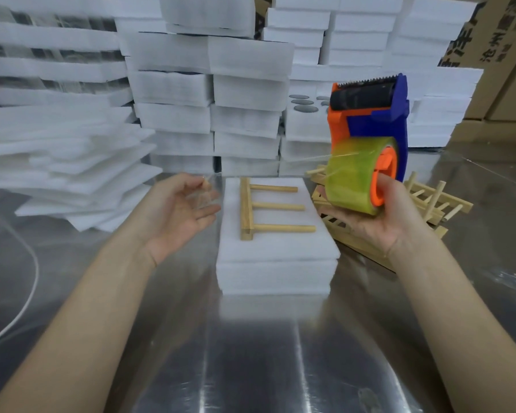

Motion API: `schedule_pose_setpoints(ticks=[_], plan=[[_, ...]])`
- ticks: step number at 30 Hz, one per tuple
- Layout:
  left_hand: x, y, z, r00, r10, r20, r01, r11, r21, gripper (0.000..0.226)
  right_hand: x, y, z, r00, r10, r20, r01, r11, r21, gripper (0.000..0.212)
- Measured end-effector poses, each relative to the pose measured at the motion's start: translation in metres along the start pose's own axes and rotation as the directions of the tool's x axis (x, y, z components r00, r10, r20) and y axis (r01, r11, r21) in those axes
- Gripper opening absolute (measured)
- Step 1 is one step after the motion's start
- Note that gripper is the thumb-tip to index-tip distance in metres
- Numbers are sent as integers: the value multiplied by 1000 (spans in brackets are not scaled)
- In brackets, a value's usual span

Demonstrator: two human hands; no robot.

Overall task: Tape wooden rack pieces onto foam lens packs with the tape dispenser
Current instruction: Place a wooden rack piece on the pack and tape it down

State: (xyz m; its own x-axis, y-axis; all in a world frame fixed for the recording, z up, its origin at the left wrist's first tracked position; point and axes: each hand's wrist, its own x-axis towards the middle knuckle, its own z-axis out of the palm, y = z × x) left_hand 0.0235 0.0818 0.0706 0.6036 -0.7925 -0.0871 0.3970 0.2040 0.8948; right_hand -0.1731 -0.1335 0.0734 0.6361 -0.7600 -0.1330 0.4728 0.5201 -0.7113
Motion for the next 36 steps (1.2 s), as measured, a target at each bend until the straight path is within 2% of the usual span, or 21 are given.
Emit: schedule_pose_setpoints(ticks=[6, 11, 20, 25, 30, 34, 36], plan=[[1, -2, 1, 999, -48, 17, 48, 999, 17, 7, -2, 3, 3, 999, -18, 35, 21, 995, -95, 30], [1, -5, 3, 998, -53, 41, 53, 999, -11, 6, -2, 9, 6, 997, -7, 73, 20, 981, -192, 32], [-3, -5, 7, 997, -56, 57, 59, 997, -56, 5, -3, 11, 6, 996, 27, 89, -9, 980, -198, 27], [-7, -6, 13, 997, -51, 60, 51, 999, -2, 23, -3, 11, 6, 994, 53, 93, -34, 980, -195, 23], [-10, -9, 17, 998, -39, 55, 37, 999, 29, 24, -2, 11, 4, 995, 39, 87, -20, 978, -207, 29], [-12, -7, 19, 999, -7, 42, 4, 996, 84, 24, -3, 9, 5, 997, 21, 78, -3, 974, -225, 28], [-10, -4, 17, 998, 60, -7, -59, 994, 93, 25, -4, 6, 5, 997, -24, 67, 39, 971, -238, 26]])
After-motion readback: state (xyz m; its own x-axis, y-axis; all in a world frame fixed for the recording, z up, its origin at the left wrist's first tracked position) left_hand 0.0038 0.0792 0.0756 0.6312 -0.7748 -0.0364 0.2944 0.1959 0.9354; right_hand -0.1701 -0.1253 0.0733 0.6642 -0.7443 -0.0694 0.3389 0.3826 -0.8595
